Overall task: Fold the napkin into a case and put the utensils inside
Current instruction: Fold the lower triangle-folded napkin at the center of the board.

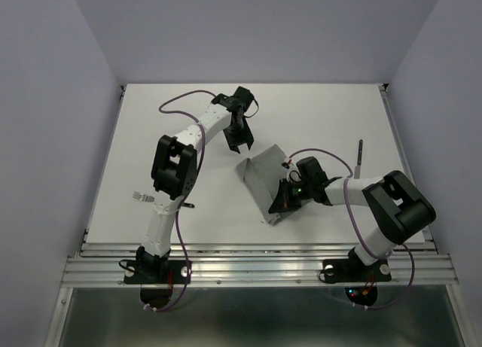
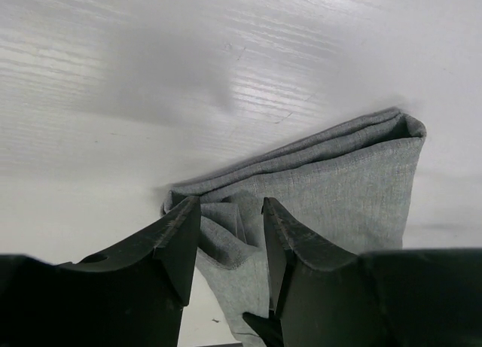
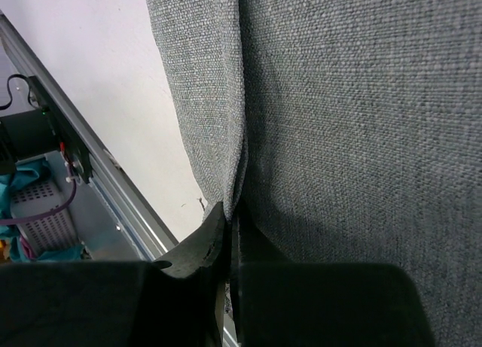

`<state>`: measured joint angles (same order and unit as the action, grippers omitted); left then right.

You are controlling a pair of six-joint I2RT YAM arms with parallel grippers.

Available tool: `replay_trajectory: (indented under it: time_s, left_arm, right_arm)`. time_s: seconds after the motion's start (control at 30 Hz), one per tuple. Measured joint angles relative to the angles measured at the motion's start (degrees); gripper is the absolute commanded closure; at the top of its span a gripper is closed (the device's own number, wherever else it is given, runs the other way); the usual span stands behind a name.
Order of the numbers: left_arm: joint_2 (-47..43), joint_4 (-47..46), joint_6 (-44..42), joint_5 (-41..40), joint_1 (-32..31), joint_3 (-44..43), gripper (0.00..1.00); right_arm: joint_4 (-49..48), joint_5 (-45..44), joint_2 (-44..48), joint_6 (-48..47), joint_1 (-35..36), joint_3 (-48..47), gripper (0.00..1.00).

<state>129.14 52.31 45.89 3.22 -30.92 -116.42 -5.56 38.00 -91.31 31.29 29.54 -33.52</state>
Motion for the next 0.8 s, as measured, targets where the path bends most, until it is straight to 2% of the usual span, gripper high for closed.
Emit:
replay_trajectory:
  time_s: [0.17, 0.4, 0.8]
  left_arm:
    - [-3.0, -2.2, -3.2, -2.7, -0.5, 5.5, 0.51]
    - [-13.0, -5.5, -5.7, -3.8, -1.0, 16.2, 0.51]
    - [-15.3, -7.3, -8.1, -3.7, -1.2, 16.6, 0.51]
  right_arm:
    - [-2.2, 2.3, -0.8, 1.2, -1.5, 0.8, 0.99]
    - [-5.7, 4.6, -0.7, 3.1, -3.1, 2.9, 0.99]
    - [-11.7, 6.7, 4.7, 7.8, -7.7, 7.0, 0.99]
